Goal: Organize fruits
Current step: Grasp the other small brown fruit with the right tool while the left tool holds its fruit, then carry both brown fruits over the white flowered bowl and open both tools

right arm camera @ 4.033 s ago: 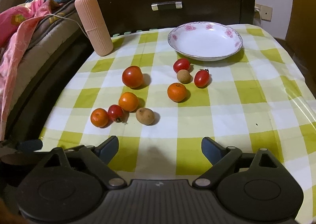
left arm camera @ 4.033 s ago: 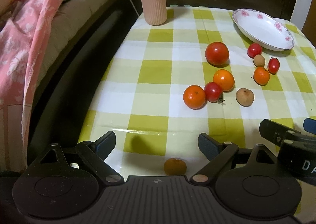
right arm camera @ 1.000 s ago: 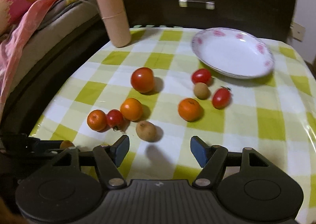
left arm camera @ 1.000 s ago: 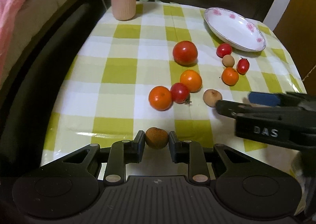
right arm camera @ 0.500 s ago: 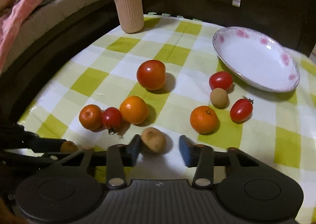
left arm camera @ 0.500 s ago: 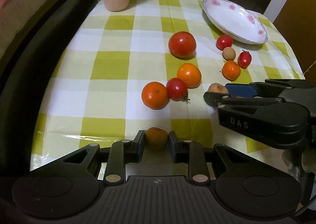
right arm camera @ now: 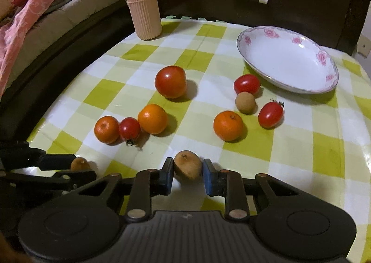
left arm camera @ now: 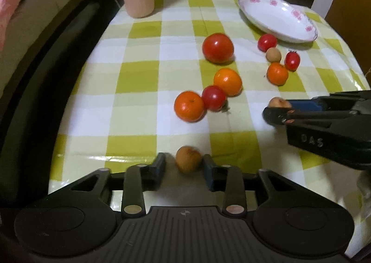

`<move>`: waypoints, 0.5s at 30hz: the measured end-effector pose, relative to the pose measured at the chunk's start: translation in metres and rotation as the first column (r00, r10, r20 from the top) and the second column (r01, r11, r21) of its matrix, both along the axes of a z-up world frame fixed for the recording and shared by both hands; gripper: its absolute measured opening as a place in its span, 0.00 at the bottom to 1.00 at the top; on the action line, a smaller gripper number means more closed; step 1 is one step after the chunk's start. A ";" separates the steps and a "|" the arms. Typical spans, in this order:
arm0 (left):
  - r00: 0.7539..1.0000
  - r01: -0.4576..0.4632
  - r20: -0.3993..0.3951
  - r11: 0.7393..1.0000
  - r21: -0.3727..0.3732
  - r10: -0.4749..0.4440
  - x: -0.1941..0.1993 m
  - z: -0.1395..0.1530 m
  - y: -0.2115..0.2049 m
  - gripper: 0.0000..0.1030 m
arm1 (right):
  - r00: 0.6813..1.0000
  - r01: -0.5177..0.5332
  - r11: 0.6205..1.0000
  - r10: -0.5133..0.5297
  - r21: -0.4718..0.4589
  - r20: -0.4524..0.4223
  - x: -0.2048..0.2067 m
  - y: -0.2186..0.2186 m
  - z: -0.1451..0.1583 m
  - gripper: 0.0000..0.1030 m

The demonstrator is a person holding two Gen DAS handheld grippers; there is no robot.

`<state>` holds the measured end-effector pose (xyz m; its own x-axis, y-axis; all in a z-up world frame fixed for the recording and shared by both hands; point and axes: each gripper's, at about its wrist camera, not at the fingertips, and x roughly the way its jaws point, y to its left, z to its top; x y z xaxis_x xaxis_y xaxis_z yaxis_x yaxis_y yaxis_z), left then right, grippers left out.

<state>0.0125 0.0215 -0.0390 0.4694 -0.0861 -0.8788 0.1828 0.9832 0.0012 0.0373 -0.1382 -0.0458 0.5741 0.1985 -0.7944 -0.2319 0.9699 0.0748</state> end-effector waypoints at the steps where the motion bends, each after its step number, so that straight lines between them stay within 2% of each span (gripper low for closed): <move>1: 1.000 0.006 0.004 1.000 0.010 -0.006 -0.001 0.000 -0.002 0.48 | 1.000 0.000 1.000 0.000 0.000 0.000 -0.001 0.000 0.001 0.25; 4: 1.000 0.015 0.022 0.999 0.038 -0.016 -0.003 -0.001 -0.006 0.48 | 1.000 -0.009 1.000 0.009 0.005 0.014 -0.006 -0.001 0.005 0.25; 7: 0.999 0.021 0.026 0.999 0.033 -0.022 -0.002 -0.001 -0.006 0.43 | 1.000 -0.013 1.000 0.012 0.008 0.027 -0.009 -0.001 0.009 0.25; 10: 0.999 0.044 0.024 0.998 0.045 -0.045 -0.005 0.000 -0.010 0.33 | 0.999 -0.011 1.000 0.011 0.002 0.040 -0.013 -0.002 0.014 0.25; 15: 0.999 0.042 0.008 0.999 0.035 -0.042 -0.009 0.004 -0.012 0.31 | 0.997 0.015 1.000 -0.016 0.008 0.072 -0.022 -0.011 0.030 0.25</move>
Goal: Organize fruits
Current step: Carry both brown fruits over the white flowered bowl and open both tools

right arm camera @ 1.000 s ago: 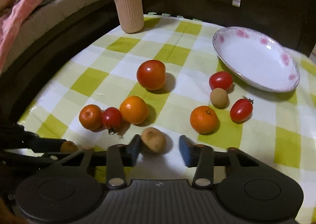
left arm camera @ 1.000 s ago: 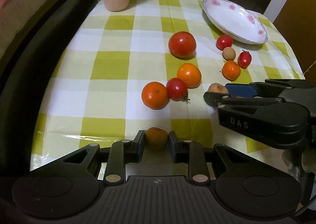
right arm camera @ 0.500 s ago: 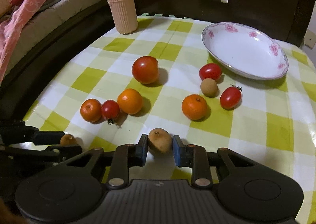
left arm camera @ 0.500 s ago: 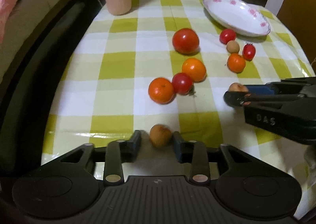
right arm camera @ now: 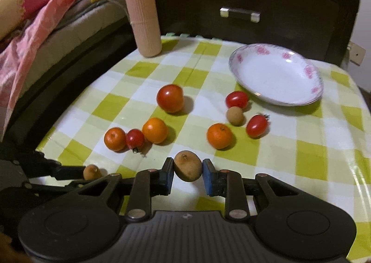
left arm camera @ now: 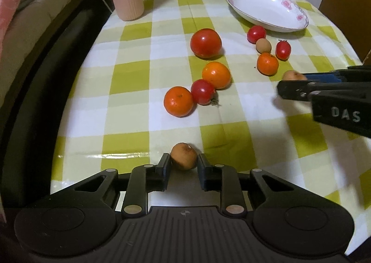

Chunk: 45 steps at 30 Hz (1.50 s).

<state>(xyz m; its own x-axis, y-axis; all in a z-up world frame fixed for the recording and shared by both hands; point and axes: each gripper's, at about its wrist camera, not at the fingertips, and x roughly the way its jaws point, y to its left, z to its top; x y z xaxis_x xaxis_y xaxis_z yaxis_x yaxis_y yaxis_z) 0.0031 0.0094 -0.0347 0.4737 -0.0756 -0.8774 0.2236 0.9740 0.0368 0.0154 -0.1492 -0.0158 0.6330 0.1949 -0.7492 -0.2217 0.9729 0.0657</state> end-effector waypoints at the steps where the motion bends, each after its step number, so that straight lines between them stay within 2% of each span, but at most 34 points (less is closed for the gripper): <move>1: 1.000 -0.001 0.005 1.000 -0.003 0.001 -0.001 0.003 0.000 0.31 | 1.000 0.008 1.000 -0.008 -0.004 0.004 -0.002 -0.002 0.003 0.25; 4: 0.999 0.001 0.035 1.000 -0.007 -0.001 -0.004 0.016 -0.001 0.31 | 0.999 0.035 0.999 -0.035 -0.008 0.023 -0.006 -0.011 0.013 0.25; 8: 0.997 0.009 0.079 0.999 -0.052 -0.005 0.006 0.042 -0.006 0.31 | 0.996 0.074 0.997 -0.075 0.023 0.054 -0.010 -0.025 0.034 0.25; 11: 0.993 0.035 0.111 0.996 -0.082 -0.026 0.024 0.056 -0.018 0.31 | 0.993 0.096 0.995 -0.098 0.027 0.072 -0.007 -0.034 0.045 0.25; 16: 0.987 0.095 0.138 0.988 -0.122 -0.078 0.057 0.063 -0.046 0.31 | 0.984 0.165 0.986 -0.167 0.035 0.064 0.013 -0.054 0.049 0.25; 22: 0.982 0.139 0.145 0.980 -0.143 -0.118 0.095 0.059 -0.072 0.31 | 0.974 0.219 0.976 -0.220 0.014 0.048 0.044 -0.076 0.046 0.25; 28: 0.984 0.140 0.138 0.974 -0.177 -0.117 0.138 0.054 -0.090 0.31 | 0.972 0.230 0.973 -0.229 -0.006 0.056 0.078 -0.090 0.044 0.25; 32: 0.981 0.156 0.141 0.973 -0.171 -0.133 0.162 0.050 -0.107 0.31 | 0.972 0.232 0.973 -0.231 -0.007 0.047 0.104 -0.101 0.037 0.25; 39: 0.975 0.201 0.131 0.967 -0.155 -0.182 0.184 0.039 -0.138 0.31 | 0.967 0.256 0.966 -0.256 -0.023 0.016 0.130 -0.123 0.017 0.25; 45: 0.977 0.198 0.103 0.970 -0.142 -0.185 0.192 0.028 -0.144 0.31 | 0.969 0.247 0.968 -0.247 -0.036 0.006 0.140 -0.124 0.006 0.25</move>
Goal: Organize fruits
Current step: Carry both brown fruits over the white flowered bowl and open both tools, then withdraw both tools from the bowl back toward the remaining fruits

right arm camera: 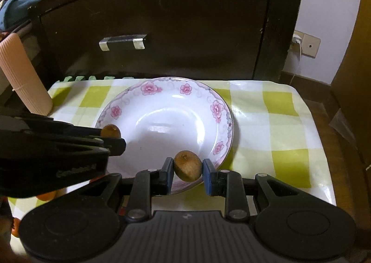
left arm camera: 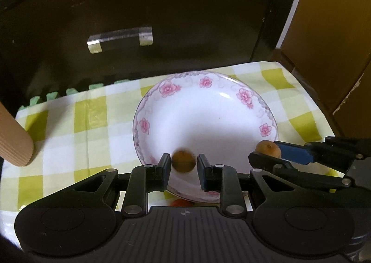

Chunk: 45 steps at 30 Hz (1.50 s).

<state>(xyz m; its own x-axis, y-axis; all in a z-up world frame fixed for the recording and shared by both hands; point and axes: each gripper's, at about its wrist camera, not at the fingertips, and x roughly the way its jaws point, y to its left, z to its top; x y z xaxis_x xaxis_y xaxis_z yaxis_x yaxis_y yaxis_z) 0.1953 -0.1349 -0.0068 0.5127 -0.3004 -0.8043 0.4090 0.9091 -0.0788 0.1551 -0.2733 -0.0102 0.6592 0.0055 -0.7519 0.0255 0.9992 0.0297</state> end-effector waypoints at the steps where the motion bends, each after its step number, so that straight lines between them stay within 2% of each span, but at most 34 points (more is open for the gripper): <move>1: 1.000 -0.001 -0.002 1.000 0.000 0.001 0.001 -0.001 -0.001 0.32 | 1.000 -0.003 1.000 0.003 0.001 0.003 0.001 0.000 -0.001 0.25; 16: 1.000 -0.025 -0.020 1.000 -0.012 0.024 0.008 -0.002 0.003 0.34 | 1.000 -0.012 1.000 0.012 0.020 -0.006 0.016 0.000 -0.012 0.25; 26: 0.998 -0.059 -0.021 0.998 -0.038 0.058 0.008 0.007 0.013 0.44 | 0.999 0.009 0.997 -0.013 0.071 0.053 0.013 -0.002 0.002 0.28; 29: 0.998 -0.064 -0.008 0.997 -0.031 0.064 0.007 0.011 0.016 0.45 | 0.998 0.021 0.997 -0.025 0.079 0.050 0.010 -0.003 0.003 0.28; 33: 0.998 -0.070 0.005 0.997 -0.033 0.070 0.001 0.017 0.022 0.52 | 0.998 0.031 0.996 -0.035 0.083 0.053 0.004 -0.002 0.006 0.28; 45: 0.995 -0.070 0.067 0.998 0.007 0.069 -0.021 0.033 0.037 0.59 | 0.998 0.024 0.996 -0.030 0.092 0.061 -0.018 0.012 0.018 0.29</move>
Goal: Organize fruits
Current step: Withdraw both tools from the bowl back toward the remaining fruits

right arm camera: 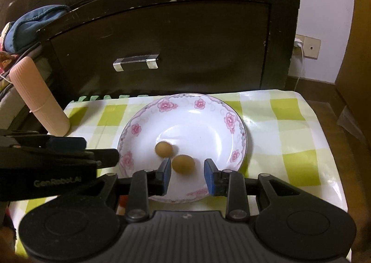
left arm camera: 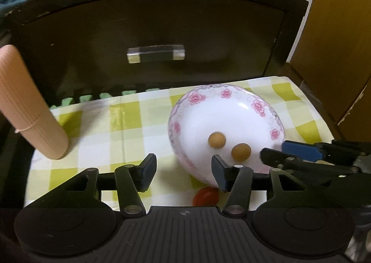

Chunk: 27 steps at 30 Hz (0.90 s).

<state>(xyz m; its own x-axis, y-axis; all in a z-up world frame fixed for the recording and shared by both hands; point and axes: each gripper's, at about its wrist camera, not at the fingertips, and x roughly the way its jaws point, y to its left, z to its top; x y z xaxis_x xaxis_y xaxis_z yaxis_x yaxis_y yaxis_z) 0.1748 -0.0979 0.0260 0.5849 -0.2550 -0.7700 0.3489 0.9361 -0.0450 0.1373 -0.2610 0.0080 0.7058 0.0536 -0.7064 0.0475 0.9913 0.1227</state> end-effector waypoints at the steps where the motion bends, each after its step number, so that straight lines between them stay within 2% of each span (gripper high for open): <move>1: 1.000 -0.008 -0.003 1.000 0.000 0.008 -0.001 0.001 0.004 0.59 | 1.000 0.001 1.000 -0.001 0.002 -0.001 -0.002 0.000 0.001 0.29; 15: 0.997 -0.061 -0.038 0.998 -0.005 0.061 -0.030 0.002 0.040 0.62 | 0.999 -0.011 0.999 0.012 0.033 -0.030 -0.037 0.023 -0.003 0.33; 27: 0.992 -0.098 -0.081 0.994 -0.046 0.094 -0.051 0.005 0.071 0.64 | 0.990 -0.107 0.993 0.111 0.051 -0.086 -0.050 0.058 -0.015 0.33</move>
